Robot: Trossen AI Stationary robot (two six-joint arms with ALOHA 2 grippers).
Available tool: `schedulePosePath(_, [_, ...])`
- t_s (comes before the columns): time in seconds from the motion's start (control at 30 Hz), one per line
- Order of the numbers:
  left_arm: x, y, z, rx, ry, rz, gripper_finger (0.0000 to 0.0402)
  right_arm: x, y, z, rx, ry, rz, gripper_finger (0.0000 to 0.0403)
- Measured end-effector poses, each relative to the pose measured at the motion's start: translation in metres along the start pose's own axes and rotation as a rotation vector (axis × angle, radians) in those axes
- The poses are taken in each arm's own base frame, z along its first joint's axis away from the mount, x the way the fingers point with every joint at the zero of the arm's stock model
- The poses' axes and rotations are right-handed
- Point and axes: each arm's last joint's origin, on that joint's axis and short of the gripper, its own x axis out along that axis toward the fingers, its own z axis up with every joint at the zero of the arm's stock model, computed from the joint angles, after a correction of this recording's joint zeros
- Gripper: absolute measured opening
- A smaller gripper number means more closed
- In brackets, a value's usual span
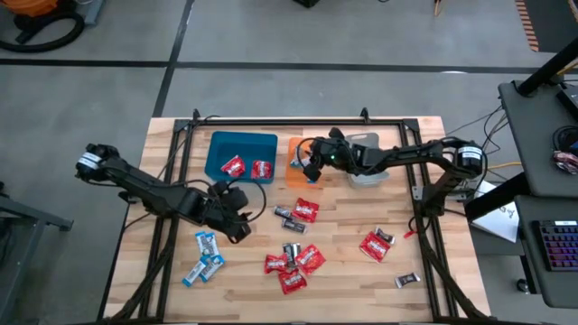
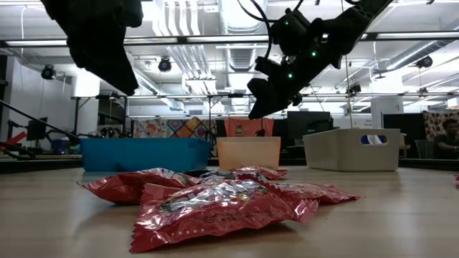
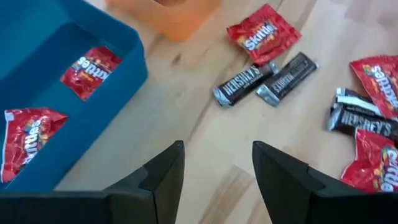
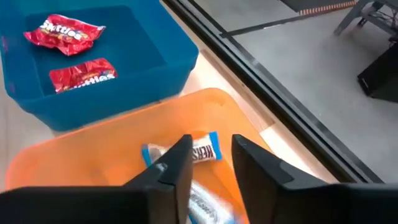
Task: Sort candy
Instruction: Put the white chocolate bar into the orange bin, then put the brown chocolate bar into the gray bin
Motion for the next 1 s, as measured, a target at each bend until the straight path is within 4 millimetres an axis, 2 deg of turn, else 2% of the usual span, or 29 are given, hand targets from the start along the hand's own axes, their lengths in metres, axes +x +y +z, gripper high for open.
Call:
schedulePosePath(0.3, [-0.001,-0.007,-0.007,0.018,0.098,-0.092,0.0172,-0.007,0.002,0.005,-0.004,-0.006,0.01,0.0189])
schedulePosePath(0.47, [-0.003,-0.011,-0.011,0.003,0.139,-0.14,0.0172,-0.017,0.011,0.008,-0.024,-0.006,0.039,0.0204])
schedulePosePath(0.6, [-0.002,-0.019,-0.009,0.094,0.084,-0.186,0.0172,-0.029,0.02,0.011,-0.045,-0.009,0.089,0.0205])
schedulePosePath(0.8, [0.017,-0.038,0.0,0.314,-0.096,-0.179,0.0172,-0.052,0.033,0.015,-0.058,-0.009,0.197,0.0206])
schedulePosePath(0.9, [0.034,-0.047,0.005,0.415,-0.178,-0.121,0.0172,-0.066,0.037,0.016,-0.077,0.001,0.224,0.0206])
schedulePosePath(1.0, [0.055,-0.048,0.009,0.462,-0.195,-0.064,0.0172,-0.081,0.041,0.019,-0.08,-0.012,0.253,0.0206])
